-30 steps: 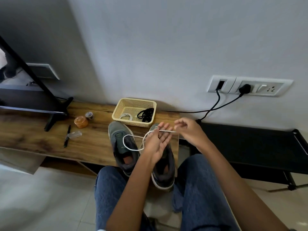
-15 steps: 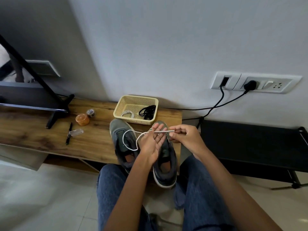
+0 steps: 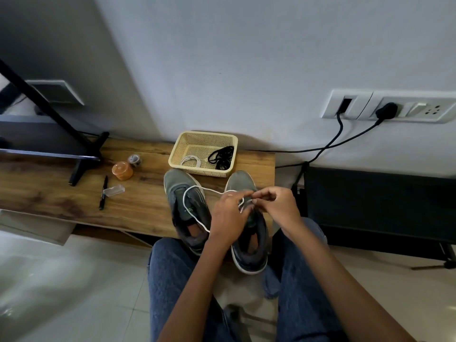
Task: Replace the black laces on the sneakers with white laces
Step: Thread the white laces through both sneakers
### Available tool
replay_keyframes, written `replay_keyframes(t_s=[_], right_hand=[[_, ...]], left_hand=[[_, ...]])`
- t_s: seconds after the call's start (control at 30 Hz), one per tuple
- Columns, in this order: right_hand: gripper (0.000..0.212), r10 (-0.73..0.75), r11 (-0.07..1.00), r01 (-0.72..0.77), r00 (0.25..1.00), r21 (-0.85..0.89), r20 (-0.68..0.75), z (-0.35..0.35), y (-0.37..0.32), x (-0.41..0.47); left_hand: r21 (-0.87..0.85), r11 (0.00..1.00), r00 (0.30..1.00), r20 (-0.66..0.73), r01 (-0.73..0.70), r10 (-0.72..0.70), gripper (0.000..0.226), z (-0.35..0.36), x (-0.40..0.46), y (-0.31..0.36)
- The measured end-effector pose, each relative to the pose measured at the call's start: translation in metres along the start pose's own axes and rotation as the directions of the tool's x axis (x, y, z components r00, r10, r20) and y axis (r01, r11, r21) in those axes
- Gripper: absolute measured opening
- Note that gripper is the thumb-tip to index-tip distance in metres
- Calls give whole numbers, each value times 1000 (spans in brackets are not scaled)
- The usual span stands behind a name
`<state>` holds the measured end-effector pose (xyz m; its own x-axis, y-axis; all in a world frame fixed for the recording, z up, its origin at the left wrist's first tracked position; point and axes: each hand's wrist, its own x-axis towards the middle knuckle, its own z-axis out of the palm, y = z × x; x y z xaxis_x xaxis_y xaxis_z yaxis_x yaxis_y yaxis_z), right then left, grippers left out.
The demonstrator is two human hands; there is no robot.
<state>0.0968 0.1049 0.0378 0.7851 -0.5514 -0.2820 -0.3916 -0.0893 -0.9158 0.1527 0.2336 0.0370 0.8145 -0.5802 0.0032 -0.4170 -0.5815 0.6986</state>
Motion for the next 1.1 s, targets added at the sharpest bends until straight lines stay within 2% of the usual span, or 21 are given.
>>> replay_keyframes(t_s=[0.03,0.1,0.17,0.23,0.33,0.47,0.53,0.7,0.8,0.97,1.1], right_hand=[[19,11,999,-11,1000,40,6,0,-1,1],[15,16,997,-18,999,81,28,-1,-2,3],[12,23,995,-27,999,95,44,-1,0,6],[12,36,996,-36,999,82,13,0,4,12],[9,18,994,-29,995,-104,-101,5,14,23],[24,-5,951,-17,997,-308,-72,16,25,34],[28,13,933,-32,998,-360,-54,21,29,38],[16,8,916,-29,999,-399,-54,23,35,45],[15,44,936,-50,999,-349,-26,17,36,49],[19,184,969,-185,983,-163,-24,10,44,54],[17,234,972,-234,972,-10,-37,10,47,56]], left_hand=[[-27,999,1000,18,18,-17,28,3,2,-2],[-102,992,996,-45,69,-74,21,9,5,-7],[-124,986,986,-116,108,-123,15,11,6,-8],[-145,976,975,-128,165,-183,9,13,10,-11],[-171,949,951,-113,265,-286,5,16,18,-13],[-138,938,939,-91,319,-333,5,22,32,-17],[-105,934,934,-75,340,-349,4,28,37,-20],[-23,929,927,-51,370,-370,10,45,40,-26],[-21,931,928,-76,365,-366,9,53,39,-28],[-23,937,931,-108,347,-348,7,60,38,-28],[7,936,928,-126,353,-350,7,61,39,-24]])
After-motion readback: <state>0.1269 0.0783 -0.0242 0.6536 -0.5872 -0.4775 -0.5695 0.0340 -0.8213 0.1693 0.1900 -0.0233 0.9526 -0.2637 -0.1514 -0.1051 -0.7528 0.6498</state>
